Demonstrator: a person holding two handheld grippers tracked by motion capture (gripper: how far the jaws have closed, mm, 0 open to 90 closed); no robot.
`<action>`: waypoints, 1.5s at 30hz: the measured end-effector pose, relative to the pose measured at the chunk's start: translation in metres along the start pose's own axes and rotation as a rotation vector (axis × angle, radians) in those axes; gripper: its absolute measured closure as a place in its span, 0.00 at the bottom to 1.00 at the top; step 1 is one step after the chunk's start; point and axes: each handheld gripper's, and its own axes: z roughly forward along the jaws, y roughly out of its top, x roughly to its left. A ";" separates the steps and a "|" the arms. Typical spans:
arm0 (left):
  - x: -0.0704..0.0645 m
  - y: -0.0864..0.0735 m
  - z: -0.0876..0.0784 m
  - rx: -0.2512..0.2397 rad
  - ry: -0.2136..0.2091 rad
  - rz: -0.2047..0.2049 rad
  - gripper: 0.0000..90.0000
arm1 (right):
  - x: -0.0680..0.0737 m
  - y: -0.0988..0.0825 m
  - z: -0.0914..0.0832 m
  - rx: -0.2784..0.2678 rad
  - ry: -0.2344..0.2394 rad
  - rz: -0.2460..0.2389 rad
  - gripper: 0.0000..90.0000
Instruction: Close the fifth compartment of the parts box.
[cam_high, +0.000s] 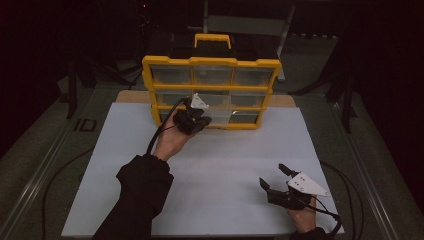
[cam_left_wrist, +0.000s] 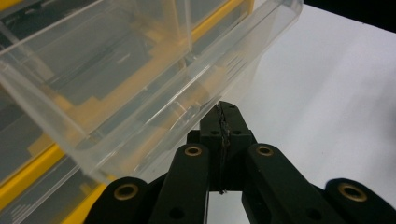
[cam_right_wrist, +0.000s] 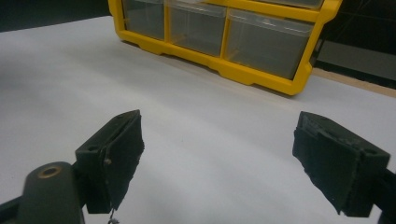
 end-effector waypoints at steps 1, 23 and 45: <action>-0.001 0.001 0.000 -0.001 0.003 0.001 1.00 | 0.000 0.000 0.000 0.000 0.000 0.001 0.18; 0.003 0.008 0.006 -0.020 0.014 -0.020 1.00 | 0.001 0.000 0.000 0.001 0.003 0.000 0.18; 0.008 0.017 0.015 -0.023 0.047 -0.039 1.00 | 0.001 0.000 0.000 -0.002 0.005 -0.001 0.18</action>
